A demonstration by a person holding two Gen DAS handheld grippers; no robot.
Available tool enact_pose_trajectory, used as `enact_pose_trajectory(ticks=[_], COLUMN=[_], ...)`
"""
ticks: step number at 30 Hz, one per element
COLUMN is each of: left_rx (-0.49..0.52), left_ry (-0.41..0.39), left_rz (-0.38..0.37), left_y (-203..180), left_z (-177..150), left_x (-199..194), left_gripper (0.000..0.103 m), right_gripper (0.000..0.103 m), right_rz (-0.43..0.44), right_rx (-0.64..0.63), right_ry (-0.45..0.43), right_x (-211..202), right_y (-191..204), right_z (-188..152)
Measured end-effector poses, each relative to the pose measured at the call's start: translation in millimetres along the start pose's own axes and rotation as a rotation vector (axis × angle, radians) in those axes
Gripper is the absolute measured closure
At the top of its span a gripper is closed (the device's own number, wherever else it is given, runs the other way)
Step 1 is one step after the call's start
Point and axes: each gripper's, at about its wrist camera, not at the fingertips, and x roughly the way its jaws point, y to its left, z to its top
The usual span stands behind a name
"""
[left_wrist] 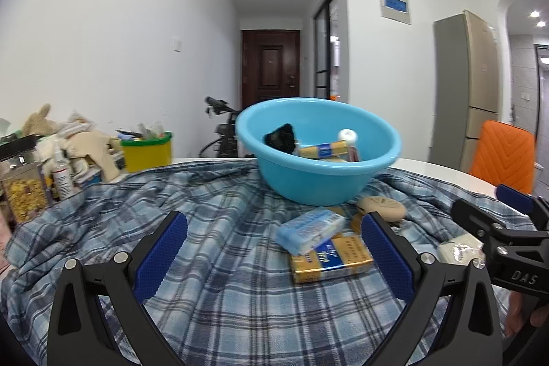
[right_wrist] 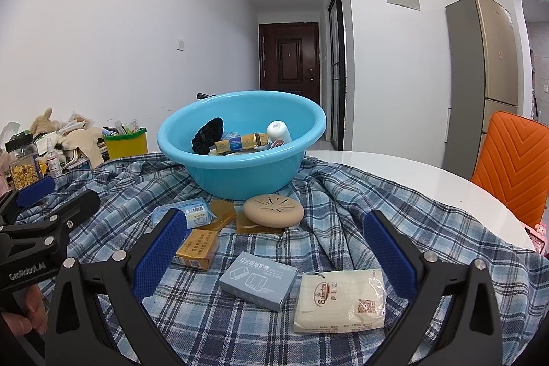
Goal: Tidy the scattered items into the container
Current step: 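Move both tools toward the scattered items in front of the basin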
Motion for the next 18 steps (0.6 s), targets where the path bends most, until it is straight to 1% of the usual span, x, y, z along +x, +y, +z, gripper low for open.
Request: enact_pose_trajectory(ticks=[2,4,8,10,18], left_rx=[-0.006,-0.003,0.009,0.001,-0.007], left_ry=[0.003,0.005,0.033,0.045,0.206], left_rz=[-0.002,-0.005,-0.032,-0.042,-0.036], left_y=[3,5,6,4,-5], left_z=[-2,-3,-3,-2,8], left_x=[0,1,5,7,29], left_gripper=[0.0,0.0,0.0,0.0,0.0], right_gripper=[0.0,0.0,0.0,0.0,0.0], right_rz=[-0.014,-0.003,-0.001,-0.017,-0.042], right_rx=[0.001,0.001,-0.002,-0.021,-0.066], right_ry=[0.008,0.02,0.017,0.037,0.108], right_x=[0,-2,-2,-1,5], right_y=[0,-3,-4,-2,1], right_z=[-1,-2,0,1,20])
